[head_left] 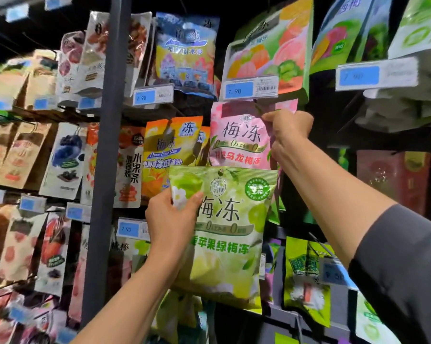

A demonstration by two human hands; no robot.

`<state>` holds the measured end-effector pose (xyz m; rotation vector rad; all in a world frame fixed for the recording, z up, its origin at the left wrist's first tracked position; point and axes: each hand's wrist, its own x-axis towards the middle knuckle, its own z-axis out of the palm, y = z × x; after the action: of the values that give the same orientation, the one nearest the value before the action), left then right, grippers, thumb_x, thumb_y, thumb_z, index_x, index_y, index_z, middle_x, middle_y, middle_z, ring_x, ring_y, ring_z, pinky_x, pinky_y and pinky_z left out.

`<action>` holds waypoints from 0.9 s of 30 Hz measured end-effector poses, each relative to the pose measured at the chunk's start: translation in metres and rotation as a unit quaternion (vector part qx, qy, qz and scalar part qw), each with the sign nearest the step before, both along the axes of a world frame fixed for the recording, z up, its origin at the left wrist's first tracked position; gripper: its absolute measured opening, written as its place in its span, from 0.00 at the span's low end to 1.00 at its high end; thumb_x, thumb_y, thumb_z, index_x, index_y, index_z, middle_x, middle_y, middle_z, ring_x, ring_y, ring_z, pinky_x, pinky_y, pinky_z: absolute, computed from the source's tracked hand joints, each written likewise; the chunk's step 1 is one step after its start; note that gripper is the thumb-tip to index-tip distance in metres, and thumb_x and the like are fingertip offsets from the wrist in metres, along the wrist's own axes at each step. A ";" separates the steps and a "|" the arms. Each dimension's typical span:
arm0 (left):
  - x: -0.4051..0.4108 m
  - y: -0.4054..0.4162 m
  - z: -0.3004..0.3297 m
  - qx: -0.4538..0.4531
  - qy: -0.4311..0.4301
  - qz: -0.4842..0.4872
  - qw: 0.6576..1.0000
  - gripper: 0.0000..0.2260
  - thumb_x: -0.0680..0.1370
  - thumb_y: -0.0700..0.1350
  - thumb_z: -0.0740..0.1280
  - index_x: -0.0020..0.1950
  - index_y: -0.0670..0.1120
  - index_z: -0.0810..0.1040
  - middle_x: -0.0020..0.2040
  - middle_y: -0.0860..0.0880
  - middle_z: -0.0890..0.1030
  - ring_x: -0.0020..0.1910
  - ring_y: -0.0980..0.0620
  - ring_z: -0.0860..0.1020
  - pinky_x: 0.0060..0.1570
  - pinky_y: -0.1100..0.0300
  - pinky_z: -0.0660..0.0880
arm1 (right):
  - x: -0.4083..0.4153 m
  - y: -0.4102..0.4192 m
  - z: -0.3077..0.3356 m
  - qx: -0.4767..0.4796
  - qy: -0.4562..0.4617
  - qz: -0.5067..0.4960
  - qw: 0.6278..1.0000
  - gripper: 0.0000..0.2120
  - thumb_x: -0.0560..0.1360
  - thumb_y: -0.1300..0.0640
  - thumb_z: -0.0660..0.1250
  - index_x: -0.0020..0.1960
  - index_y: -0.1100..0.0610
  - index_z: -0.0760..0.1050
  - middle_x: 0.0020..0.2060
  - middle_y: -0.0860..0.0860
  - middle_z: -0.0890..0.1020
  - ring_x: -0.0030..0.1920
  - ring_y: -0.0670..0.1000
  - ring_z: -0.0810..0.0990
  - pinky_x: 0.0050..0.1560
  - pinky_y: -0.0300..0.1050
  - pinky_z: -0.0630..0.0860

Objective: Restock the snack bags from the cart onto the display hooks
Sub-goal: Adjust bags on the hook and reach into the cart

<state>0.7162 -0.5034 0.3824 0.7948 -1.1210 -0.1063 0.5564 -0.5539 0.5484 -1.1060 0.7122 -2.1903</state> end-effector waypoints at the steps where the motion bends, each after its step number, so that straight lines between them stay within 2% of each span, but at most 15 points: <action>1: 0.000 -0.001 0.000 0.003 0.004 -0.002 1.000 0.23 0.71 0.50 0.74 0.37 0.30 0.73 0.32 0.38 0.75 0.31 0.46 0.68 0.32 0.51 0.67 | 0.001 0.000 0.003 -0.005 0.002 -0.011 1.000 0.10 0.59 0.73 0.72 0.37 0.64 0.76 0.40 0.60 0.84 0.41 0.58 0.85 0.38 0.57 0.83; 4: 0.002 -0.003 0.001 0.008 0.015 -0.008 1.000 0.21 0.73 0.45 0.74 0.36 0.29 0.69 0.30 0.42 0.69 0.31 0.50 0.63 0.33 0.57 0.60 | 0.004 0.001 0.013 -0.007 0.015 -0.032 0.999 0.10 0.58 0.72 0.73 0.36 0.63 0.77 0.38 0.58 0.84 0.38 0.58 0.85 0.37 0.60 0.82; 11: 0.010 -0.016 -0.002 0.001 0.018 -0.025 1.000 0.19 0.73 0.46 0.74 0.41 0.29 0.75 0.36 0.31 0.76 0.34 0.50 0.67 0.35 0.56 0.65 | 0.007 -0.006 0.010 -0.004 0.062 -0.142 0.988 0.09 0.53 0.62 0.77 0.27 0.59 0.76 0.28 0.52 0.82 0.31 0.55 0.84 0.34 0.58 0.82; 14: 0.010 -0.018 -0.004 0.004 0.016 -0.022 1.000 0.20 0.73 0.46 0.74 0.37 0.30 0.72 0.31 0.36 0.71 0.33 0.50 0.64 0.35 0.56 0.62 | 0.009 -0.004 0.009 -0.007 0.072 -0.192 0.979 0.10 0.54 0.59 0.77 0.29 0.58 0.77 0.29 0.50 0.82 0.31 0.52 0.83 0.33 0.55 0.82; 17: 0.008 -0.018 -0.003 0.001 0.013 -0.014 1.000 0.19 0.73 0.45 0.73 0.33 0.35 0.68 0.29 0.44 0.67 0.31 0.50 0.62 0.33 0.57 0.59 | 0.011 -0.002 0.010 -0.002 0.094 -0.230 0.969 0.10 0.56 0.56 0.77 0.35 0.58 0.81 0.31 0.49 0.83 0.32 0.50 0.82 0.33 0.51 0.82; 19: 0.007 -0.018 -0.003 0.000 0.012 -0.013 1.000 0.19 0.73 0.45 0.73 0.32 0.38 0.67 0.29 0.46 0.67 0.30 0.51 0.61 0.33 0.58 0.59 | 0.012 -0.001 0.009 -0.005 0.114 -0.260 0.959 0.10 0.57 0.55 0.75 0.37 0.58 0.81 0.33 0.48 0.83 0.33 0.50 0.82 0.32 0.49 0.82; 22: 0.004 -0.019 -0.001 0.000 0.010 -0.009 1.000 0.21 0.73 0.44 0.73 0.29 0.43 0.63 0.27 0.49 0.64 0.30 0.52 0.59 0.32 0.59 0.57 | 0.012 0.003 0.003 -0.011 0.173 -0.330 0.928 0.05 0.64 0.57 0.72 0.37 0.57 0.78 0.35 0.47 0.80 0.34 0.51 0.79 0.31 0.40 0.72; 24: 0.003 -0.020 0.000 -0.002 0.010 0.000 1.000 0.22 0.73 0.44 0.73 0.29 0.43 0.62 0.28 0.49 0.63 0.30 0.52 0.59 0.31 0.58 0.56 | 0.014 0.007 0.001 -0.020 0.201 -0.366 0.908 0.05 0.67 0.58 0.70 0.36 0.55 0.74 0.35 0.47 0.78 0.34 0.51 0.76 0.33 0.40 0.69; 27: 0.002 -0.022 0.002 -0.005 0.013 -0.005 1.000 0.20 0.73 0.45 0.74 0.31 0.39 0.66 0.29 0.46 0.65 0.31 0.50 0.60 0.33 0.58 0.58 | 0.018 0.001 0.001 -0.039 0.206 -0.377 0.902 0.04 0.67 0.57 0.70 0.36 0.55 0.75 0.35 0.48 0.79 0.36 0.52 0.78 0.35 0.43 0.74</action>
<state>0.7186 -0.5257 0.3843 0.7769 -1.1003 -0.1198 0.5744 -0.5525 0.5497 -1.5443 1.4458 -2.6365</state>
